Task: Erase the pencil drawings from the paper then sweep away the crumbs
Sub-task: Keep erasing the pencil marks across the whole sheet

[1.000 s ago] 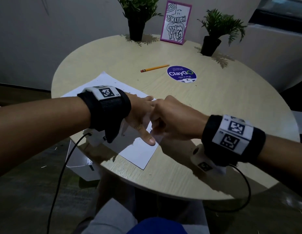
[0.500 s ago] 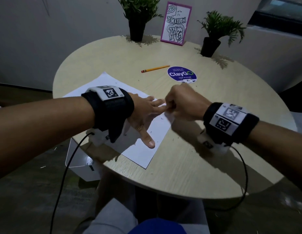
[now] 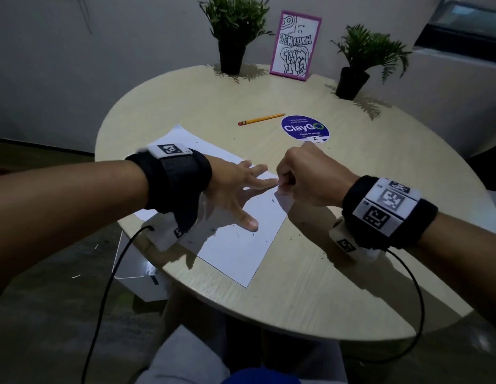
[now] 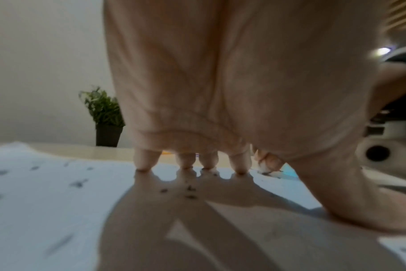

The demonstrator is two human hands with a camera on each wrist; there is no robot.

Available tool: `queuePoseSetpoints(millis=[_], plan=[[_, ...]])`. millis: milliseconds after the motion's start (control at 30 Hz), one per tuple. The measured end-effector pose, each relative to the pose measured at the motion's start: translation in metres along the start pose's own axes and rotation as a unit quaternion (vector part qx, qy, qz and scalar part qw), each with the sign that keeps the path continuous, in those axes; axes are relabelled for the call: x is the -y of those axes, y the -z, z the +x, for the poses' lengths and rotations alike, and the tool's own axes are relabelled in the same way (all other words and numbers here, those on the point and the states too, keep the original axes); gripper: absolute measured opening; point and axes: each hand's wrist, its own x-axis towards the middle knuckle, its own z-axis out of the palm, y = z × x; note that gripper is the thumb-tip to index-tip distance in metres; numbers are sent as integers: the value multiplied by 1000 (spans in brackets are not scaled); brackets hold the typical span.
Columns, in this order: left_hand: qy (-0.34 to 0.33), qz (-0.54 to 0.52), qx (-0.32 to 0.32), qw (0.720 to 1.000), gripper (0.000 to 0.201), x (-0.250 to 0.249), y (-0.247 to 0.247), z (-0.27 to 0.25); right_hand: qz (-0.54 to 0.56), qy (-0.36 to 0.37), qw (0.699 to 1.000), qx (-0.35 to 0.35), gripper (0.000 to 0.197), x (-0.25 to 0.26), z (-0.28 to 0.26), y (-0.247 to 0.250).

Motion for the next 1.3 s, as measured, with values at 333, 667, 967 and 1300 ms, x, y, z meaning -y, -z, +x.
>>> queuePoseSetpoints(millis=[333,667,967,1300], plan=[[16,53,29,998,114,-8,8,-1,29,19,999,17,7,1,3,9],[26,54,25,998,111,-11,7,-3,4,5,1000,6,9,-2,4,7],[22,65,27,997,113,-16,11,-6,12,19,1000,16,6,5,6,9],[15,63,37,997,115,-20,14,-12,67,28,997,17,7,14,2,6]])
